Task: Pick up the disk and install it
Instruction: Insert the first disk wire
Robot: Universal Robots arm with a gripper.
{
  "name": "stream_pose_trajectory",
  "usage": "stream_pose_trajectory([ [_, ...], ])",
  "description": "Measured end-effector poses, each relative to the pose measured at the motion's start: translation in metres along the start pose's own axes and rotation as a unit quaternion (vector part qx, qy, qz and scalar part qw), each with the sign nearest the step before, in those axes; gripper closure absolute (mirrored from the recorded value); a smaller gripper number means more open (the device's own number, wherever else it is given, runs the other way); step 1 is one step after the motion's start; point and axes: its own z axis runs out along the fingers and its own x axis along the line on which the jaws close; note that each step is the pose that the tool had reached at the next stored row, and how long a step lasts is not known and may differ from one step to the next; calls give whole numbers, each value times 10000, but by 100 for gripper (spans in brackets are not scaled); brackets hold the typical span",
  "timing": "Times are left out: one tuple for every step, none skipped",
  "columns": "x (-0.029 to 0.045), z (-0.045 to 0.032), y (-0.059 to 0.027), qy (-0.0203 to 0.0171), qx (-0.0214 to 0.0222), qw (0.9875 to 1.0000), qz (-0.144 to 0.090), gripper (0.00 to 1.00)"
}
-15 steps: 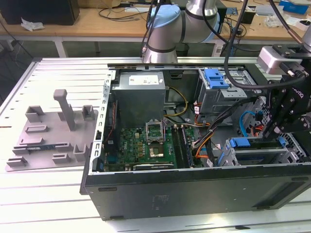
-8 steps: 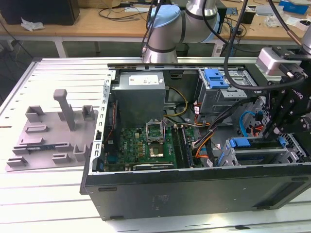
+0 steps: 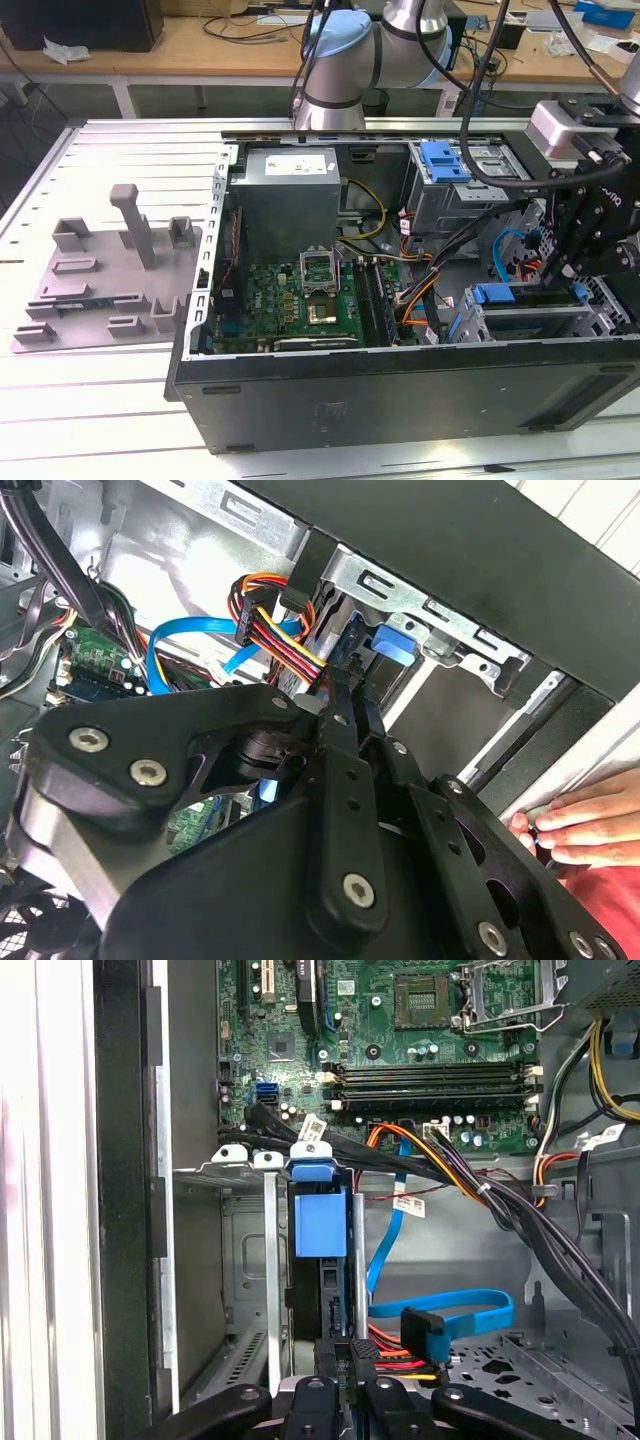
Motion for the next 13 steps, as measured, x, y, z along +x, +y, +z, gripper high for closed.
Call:
stream_pose_trajectory([
  [0,0,0,0,0,10000,-1,83],
  [0,-2,0,-2,0,10000,-2,83],
  [1,-15,0,-4,0,10000,-3,83],
  [2,-34,1,0,0,10000,-3,83],
  [3,-49,1,0,0,10000,-4,83],
  [4,-60,1,0,0,10000,-5,83],
  [3,-63,1,0,0,10000,-7,83],
  [3,-64,1,1,1,10000,-11,83],
  [3,-64,1,1,1,10000,-13,83],
  [3,-64,1,2,1,10000,-13,83],
  [4,-63,1,3,1,10000,-13,83],
  [3,-61,1,3,1,10000,-14,83],
  [3,-60,1,2,1,10000,-14,83],
])
